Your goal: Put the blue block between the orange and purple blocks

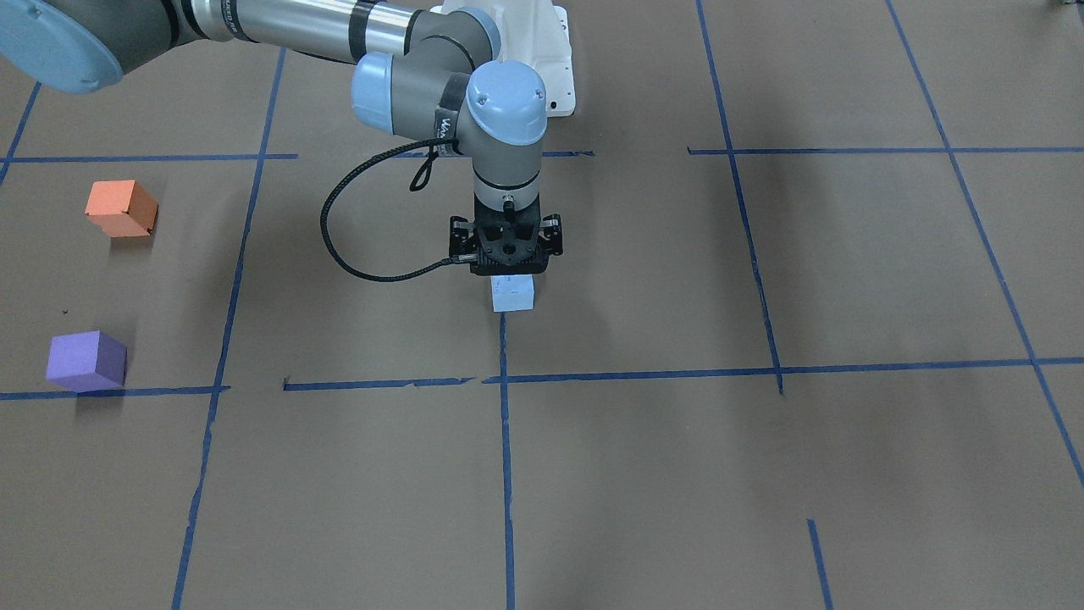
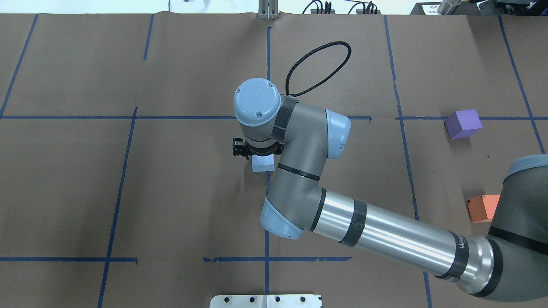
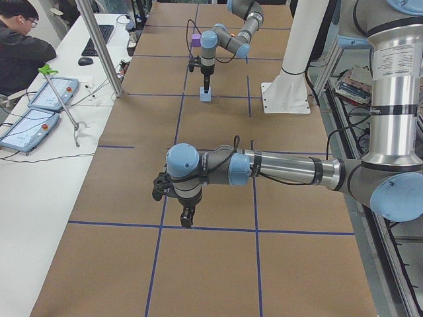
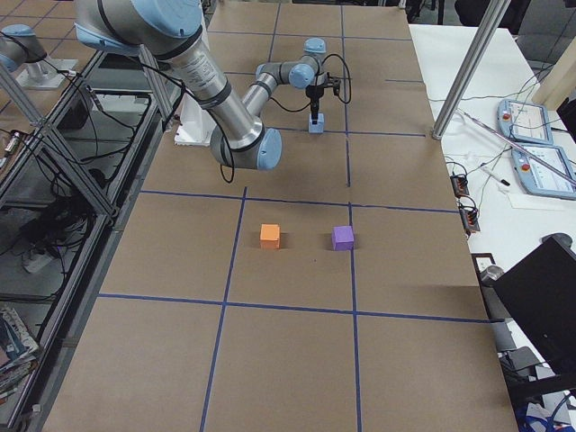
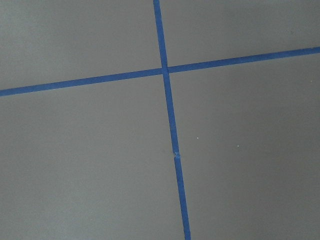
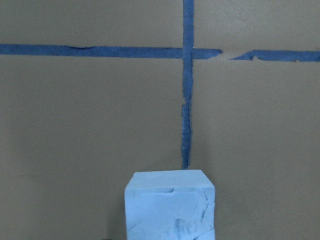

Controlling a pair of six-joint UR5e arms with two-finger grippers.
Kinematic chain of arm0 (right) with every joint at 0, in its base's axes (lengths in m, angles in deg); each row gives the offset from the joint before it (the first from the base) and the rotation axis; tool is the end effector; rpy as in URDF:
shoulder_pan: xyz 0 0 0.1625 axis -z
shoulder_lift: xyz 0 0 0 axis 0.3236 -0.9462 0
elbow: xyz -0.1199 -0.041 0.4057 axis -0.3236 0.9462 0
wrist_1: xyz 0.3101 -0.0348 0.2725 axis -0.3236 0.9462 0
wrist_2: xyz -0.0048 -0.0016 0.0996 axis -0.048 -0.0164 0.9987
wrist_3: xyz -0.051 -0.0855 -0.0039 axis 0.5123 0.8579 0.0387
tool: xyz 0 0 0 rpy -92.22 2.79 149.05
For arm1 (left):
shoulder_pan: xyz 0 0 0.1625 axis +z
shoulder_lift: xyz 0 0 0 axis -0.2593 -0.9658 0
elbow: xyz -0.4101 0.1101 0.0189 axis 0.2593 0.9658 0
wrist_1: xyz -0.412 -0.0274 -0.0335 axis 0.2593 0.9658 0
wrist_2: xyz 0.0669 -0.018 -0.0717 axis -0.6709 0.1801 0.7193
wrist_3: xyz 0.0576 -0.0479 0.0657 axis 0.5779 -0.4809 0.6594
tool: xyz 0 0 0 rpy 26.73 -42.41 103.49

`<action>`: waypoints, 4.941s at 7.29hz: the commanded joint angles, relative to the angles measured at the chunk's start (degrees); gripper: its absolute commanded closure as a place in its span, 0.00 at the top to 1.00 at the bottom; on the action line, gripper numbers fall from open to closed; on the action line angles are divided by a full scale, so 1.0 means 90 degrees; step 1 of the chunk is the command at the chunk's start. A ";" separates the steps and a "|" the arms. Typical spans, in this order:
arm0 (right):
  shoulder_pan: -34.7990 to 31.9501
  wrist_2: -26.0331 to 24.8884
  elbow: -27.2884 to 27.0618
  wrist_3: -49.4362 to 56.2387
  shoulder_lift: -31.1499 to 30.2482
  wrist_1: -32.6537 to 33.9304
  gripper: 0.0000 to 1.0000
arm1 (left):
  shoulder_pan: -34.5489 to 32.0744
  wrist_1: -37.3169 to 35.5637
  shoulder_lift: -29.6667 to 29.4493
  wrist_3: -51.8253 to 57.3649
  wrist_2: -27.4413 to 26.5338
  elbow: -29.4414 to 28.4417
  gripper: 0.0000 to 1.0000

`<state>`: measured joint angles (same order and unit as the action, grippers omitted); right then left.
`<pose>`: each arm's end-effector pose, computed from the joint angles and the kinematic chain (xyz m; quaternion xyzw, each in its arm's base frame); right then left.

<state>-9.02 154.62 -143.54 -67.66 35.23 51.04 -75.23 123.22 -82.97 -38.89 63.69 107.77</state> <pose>-0.6247 -0.4526 0.1626 0.0335 -0.3635 0.0077 0.9309 -0.0645 -0.4564 0.6164 0.0274 0.3846 0.0621 0.9206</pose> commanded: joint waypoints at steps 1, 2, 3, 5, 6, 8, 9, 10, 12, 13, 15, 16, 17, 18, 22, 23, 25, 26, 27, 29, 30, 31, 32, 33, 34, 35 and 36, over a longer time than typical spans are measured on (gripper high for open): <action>0.0063 -0.0049 0.0421 -0.0018 0.0037 -0.0535 1.00 | 0.0000 0.0000 0.0000 0.0000 0.0000 0.0004 1.00; 0.0063 -0.0050 0.0647 -0.0018 0.0027 -0.0810 1.00 | 0.0000 0.0000 0.0019 0.0000 0.0000 0.0014 1.00; 0.0063 -0.0050 0.0659 -0.0028 0.0037 -0.0823 1.00 | 0.0000 0.0000 0.0019 0.0000 0.0000 0.0014 1.00; 0.0053 -0.0040 0.0659 -0.0018 0.0018 -0.0804 0.42 | 0.0000 0.0010 0.0019 0.0000 0.0000 0.0014 1.00; 0.0034 -0.0040 0.0659 -0.0028 0.0027 -0.0803 0.20 | 0.0000 0.0010 0.0019 0.0000 0.0000 0.0005 1.00; -0.0422 0.0212 0.0523 0.0001 -0.0002 -0.0765 0.19 | 0.0000 0.0010 0.0010 0.0000 0.0000 -0.0005 1.00; -0.0822 0.0639 0.0242 0.0050 -0.0244 -0.0571 0.20 | 0.0000 0.0010 0.0009 0.0000 0.0000 -0.0005 1.00; -0.1154 0.0760 -0.0467 0.0195 -0.0826 -0.0211 0.20 | 0.0000 0.0010 0.0009 0.0000 0.0000 -0.0005 1.00; -0.1692 0.1022 -0.1913 0.1361 -0.2571 -0.0216 0.20 | 0.0000 0.0010 0.0000 0.0000 0.0000 -0.0005 1.00; -0.2120 0.1295 -0.2480 0.2113 -0.3528 -0.0227 0.20 | 0.0000 0.0010 0.0000 0.0000 0.0000 -0.0005 1.00; -0.2708 0.1522 -0.2904 0.2957 -0.5101 -0.0972 0.20 | 0.0000 0.0010 0.0000 0.0000 0.0000 0.0014 1.00; -0.2807 0.1716 -0.2809 0.2980 -0.5709 -0.1830 0.21 | 0.0000 0.0010 0.0000 0.0000 0.0000 0.0034 1.00; -0.2895 0.1795 -0.2798 0.3028 -0.6073 -0.2138 0.23 | 0.0000 0.0010 0.0000 0.0000 0.0000 0.0034 1.00; -0.2877 0.1786 -0.2692 0.3077 -0.6279 -0.2161 0.25 | 0.0000 0.0010 -0.0010 0.0000 0.0000 0.0034 1.00; -0.2867 0.1825 -0.1988 0.3058 -0.6233 -0.3156 1.00 | 0.0000 0.0010 0.0000 0.0000 0.0000 0.0073 1.00; -0.2876 0.1845 -0.2055 0.3048 -0.6213 -0.3167 1.00 | 0.0000 0.0010 0.0000 0.0000 0.0000 0.0063 1.00; -0.3574 0.2408 -0.2260 0.3145 -0.6232 -0.2904 1.00 | 0.0000 0.0010 -0.0010 0.0000 0.0000 0.0073 1.00; -0.3937 0.2634 -0.2290 0.3503 -0.6242 -0.2797 1.00 | 0.0000 0.0010 0.0000 0.0000 0.0000 0.0092 1.00; -0.4453 0.2762 -0.2300 0.4416 -0.6242 -0.2312 1.00 | 0.0000 0.0010 0.0000 -0.0010 0.0000 0.0112 1.00; -0.5615 0.2802 -0.2435 0.6631 -0.6291 -0.0976 1.00 | 0.0000 0.0010 0.0000 0.0000 0.0000 0.0122 1.00; -0.6200 0.2831 -0.2630 0.7628 -0.6301 -0.0128 1.00 | 0.0000 0.0010 0.0000 0.0000 0.0000 0.0122 1.00; -0.6670 0.2889 -0.2787 0.8489 -0.6282 0.0731 1.00 | 0.0000 0.0010 0.0000 0.0010 0.0000 0.0122 1.00; -0.6685 0.2909 -0.2817 0.8662 -0.6417 0.0962 1.00 | 0.0010 0.0020 -0.0020 0.0010 -0.0019 0.0122 1.00; -0.6675 0.3054 -0.2789 0.8644 -0.6476 0.0935 1.00 | 0.0010 0.0010 -0.0039 0.0000 -0.0019 0.0141 1.00; -0.6675 0.3075 -0.2788 0.8644 -0.6467 0.0935 1.00 | 0.0019 0.0010 -0.0049 0.0000 -0.0019 0.0083 1.00; -0.6675 0.3075 -0.2798 0.8644 -0.6457 0.0925 1.00 | 0.0020 0.0087 -0.0039 0.0010 -0.0019 -0.0043 1.00; -0.6675 0.3075 -0.2808 0.8644 -0.6448 0.0925 1.00 | 0.0020 0.0136 -0.0020 0.0010 -0.0019 -0.0073 1.00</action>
<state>-69.06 182.22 -168.72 10.08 -22.86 59.33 -75.08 123.90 -83.28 -38.83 63.51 107.73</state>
